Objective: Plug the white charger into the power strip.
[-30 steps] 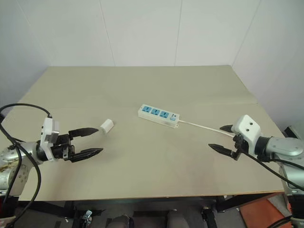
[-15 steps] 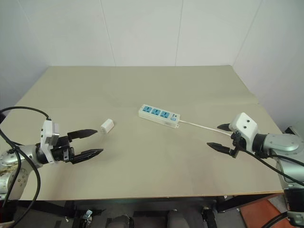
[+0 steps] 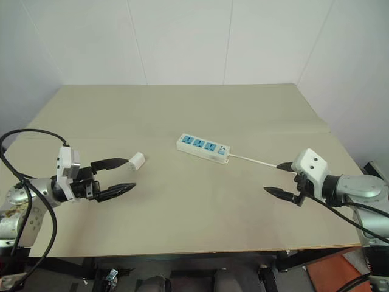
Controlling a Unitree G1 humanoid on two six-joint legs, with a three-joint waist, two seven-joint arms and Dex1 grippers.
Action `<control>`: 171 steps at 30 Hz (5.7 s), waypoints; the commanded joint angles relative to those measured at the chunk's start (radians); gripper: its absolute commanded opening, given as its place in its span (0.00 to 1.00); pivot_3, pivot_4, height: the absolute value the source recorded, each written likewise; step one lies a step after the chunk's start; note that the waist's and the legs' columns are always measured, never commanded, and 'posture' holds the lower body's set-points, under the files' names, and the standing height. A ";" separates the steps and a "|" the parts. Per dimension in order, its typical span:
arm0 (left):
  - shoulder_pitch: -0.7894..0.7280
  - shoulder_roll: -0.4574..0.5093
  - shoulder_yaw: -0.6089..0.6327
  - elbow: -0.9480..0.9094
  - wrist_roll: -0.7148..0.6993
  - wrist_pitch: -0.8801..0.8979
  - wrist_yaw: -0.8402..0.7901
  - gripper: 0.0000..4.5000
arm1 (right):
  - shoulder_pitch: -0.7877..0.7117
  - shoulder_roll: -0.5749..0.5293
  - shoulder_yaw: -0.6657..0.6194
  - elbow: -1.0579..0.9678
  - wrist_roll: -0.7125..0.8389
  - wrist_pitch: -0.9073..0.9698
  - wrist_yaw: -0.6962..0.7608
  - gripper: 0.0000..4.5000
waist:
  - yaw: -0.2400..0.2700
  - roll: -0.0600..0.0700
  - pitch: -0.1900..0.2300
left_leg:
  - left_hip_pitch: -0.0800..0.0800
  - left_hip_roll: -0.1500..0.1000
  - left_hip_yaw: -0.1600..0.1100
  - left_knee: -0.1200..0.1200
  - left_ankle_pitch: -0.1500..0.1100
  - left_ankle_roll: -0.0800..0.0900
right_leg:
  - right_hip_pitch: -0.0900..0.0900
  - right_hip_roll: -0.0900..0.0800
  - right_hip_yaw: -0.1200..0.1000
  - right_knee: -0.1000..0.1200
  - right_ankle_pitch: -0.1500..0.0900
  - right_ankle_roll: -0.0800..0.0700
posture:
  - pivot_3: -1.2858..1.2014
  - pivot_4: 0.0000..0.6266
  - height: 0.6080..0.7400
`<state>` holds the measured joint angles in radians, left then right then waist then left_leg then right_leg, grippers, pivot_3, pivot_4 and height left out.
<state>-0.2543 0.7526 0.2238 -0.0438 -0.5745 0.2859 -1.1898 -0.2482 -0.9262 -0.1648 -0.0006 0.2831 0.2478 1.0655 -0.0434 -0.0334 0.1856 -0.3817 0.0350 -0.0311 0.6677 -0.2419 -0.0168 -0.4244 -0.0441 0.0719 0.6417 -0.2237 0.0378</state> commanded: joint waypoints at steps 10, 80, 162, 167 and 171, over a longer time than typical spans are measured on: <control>-0.046 0.001 -0.012 0.020 0.014 -0.018 -0.010 0.99 | -0.015 0.016 -0.009 0.002 0.008 -0.017 -0.026 1.00 | -0.003 0.000 0.000 | 0.000 0.000 0.000 0.000 0.000 0.000 | 0.000 0.000 0.000 0.000 0.000 0.000 | 0.52 0.24 1.00; -0.170 -0.124 -0.179 0.055 0.105 -0.054 0.039 1.00 | -0.118 0.118 0.166 0.192 -0.188 -0.073 0.136 0.00 | -0.004 0.000 0.000 | 0.001 -0.001 0.000 0.000 0.000 0.000 | 0.000 0.000 0.000 0.000 0.001 -0.001 | 0.52 0.24 1.00; -0.160 -0.172 -0.156 0.008 0.078 -0.021 0.125 1.00 | -0.144 0.559 0.154 0.355 -0.028 -0.343 -0.166 0.76 | -0.002 0.001 0.000 | 0.000 0.000 -0.001 0.000 0.000 0.000 | 0.000 0.000 0.000 0.000 0.005 -0.007 | 0.52 0.24 1.00; -0.245 -0.252 -0.135 -0.020 0.135 0.053 0.375 1.00 | -0.129 0.544 0.183 0.301 -0.001 -0.327 -0.074 0.76 | 0.000 0.000 0.000 | 0.000 0.000 -0.001 0.000 0.000 0.000 | 0.000 0.000 0.000 0.000 0.005 -0.007 | 0.52 0.24 1.00; -0.350 -0.306 -0.125 -0.035 0.216 0.127 0.619 1.00 | -0.126 0.489 0.229 0.238 0.010 -0.301 0.059 0.76 | -0.002 0.000 0.000 | 0.000 -0.001 -0.001 0.000 0.000 0.000 | 0.000 0.000 0.000 0.000 0.006 -0.007 | 0.52 0.24 1.00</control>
<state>-0.5606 0.4486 0.0656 -0.0327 -0.3809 0.3777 -0.6638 -0.3681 -0.4197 0.0463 0.2924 0.2649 -0.0603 1.0671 -0.0449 -0.0330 0.1859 -0.3823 0.0344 -0.0325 0.6679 -0.2419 -0.0169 -0.4241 -0.0439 0.0719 0.6414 -0.2180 0.0316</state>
